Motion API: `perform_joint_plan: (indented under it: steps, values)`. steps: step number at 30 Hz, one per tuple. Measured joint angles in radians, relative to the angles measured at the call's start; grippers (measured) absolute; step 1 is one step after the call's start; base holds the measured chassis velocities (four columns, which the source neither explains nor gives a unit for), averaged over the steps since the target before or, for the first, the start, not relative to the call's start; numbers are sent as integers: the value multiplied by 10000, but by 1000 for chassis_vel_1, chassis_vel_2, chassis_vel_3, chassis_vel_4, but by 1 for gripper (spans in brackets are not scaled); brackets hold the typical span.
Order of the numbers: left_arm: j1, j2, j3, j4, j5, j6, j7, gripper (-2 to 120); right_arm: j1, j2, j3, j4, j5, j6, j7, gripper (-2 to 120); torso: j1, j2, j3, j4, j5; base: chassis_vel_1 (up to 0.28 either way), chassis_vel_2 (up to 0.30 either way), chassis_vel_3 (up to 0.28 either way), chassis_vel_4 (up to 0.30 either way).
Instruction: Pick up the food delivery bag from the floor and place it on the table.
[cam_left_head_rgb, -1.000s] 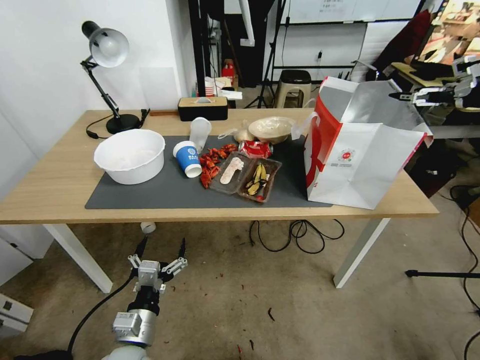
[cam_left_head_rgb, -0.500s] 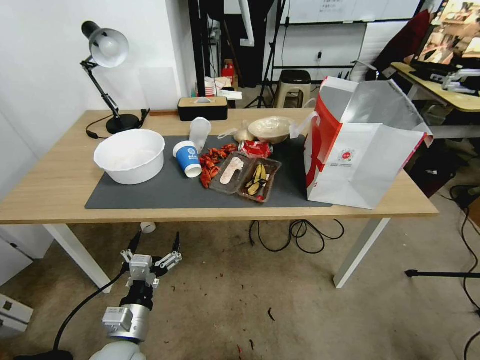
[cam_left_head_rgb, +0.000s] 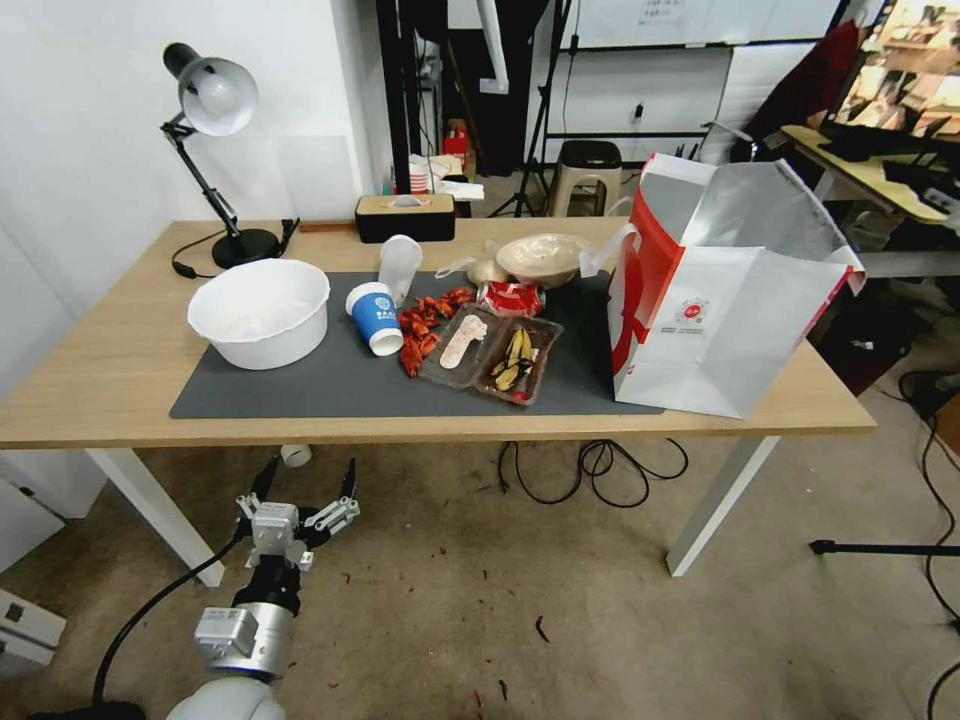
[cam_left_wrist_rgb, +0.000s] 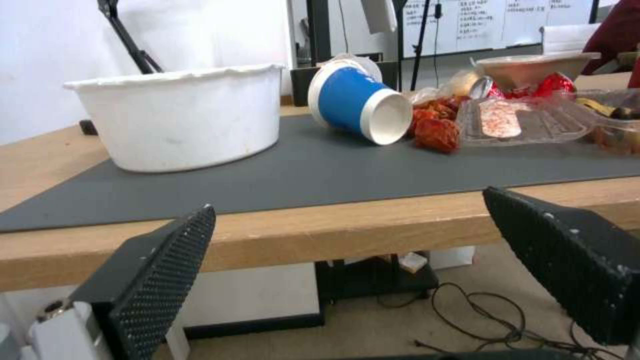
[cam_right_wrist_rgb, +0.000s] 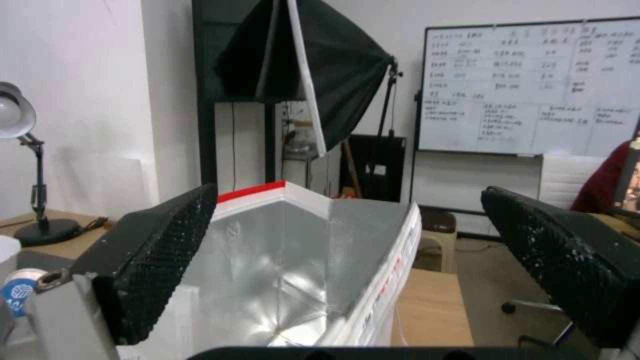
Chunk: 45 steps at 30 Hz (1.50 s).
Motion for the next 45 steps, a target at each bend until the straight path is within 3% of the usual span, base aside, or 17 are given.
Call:
perform_joint_plan:
  steps: [6, 18, 21, 30, 45]
  values:
    - [9, 31, -128, -90, -30, -5, 6, 100, -1082, 1377, 597, 1016, -421, 163, -23, 100, -1, 0, 0, -2, -6, 0, 0, 0, 0]
    - [-9, 160, -292, -168, -249, -52, 24, 100, -2076, 3615, 433, 1931, -2048, 735, -343, 100, 0, 1, 0, -4, -5, 0, 0, 0, 0]
    - [-10, 195, -295, -101, -303, -121, 33, 100, -2243, 4247, -336, 1919, -3197, 1400, -502, 100, 0, 1, 0, -1, -5, 0, 0, 0, 0]
    - [-50, 325, -345, -35, -455, -207, 53, 100, -1827, 5263, -2346, 1505, -4956, 2703, -597, 100, 1, 0, 1, -1, -4, 0, 0, 0, 0]
    - [143, 190, -334, -312, -258, -238, 62, 100, -1073, 6349, -3801, 1334, -6835, 3262, -523, 100, 1, -1, 1, -1, -4, 0, 0, 0, 0]
